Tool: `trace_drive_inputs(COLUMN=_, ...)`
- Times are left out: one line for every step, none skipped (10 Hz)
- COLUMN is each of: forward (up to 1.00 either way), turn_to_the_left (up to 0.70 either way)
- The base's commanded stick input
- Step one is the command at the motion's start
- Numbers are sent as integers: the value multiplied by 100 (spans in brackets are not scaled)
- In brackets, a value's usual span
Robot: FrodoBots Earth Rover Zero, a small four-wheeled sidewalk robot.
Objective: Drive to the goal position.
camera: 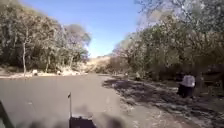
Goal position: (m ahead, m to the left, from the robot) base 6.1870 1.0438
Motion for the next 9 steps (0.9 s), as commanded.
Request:
trace_drive_inputs(forward=100, turn_to_the_left=27)
trace_drive_inputs(forward=100, turn_to_the_left=27)
trace_drive_inputs(forward=100, turn_to_the_left=0)
trace_drive_inputs(forward=100, turn_to_the_left=0)
trace_drive_inputs(forward=100, turn_to_the_left=0)
trace_drive_inputs(forward=100, turn_to_the_left=0)
trace_drive_inputs(forward=100, turn_to_the_left=0)
trace_drive_inputs(forward=100, turn_to_the_left=0)
trace_drive_inputs(forward=100, turn_to_the_left=0)
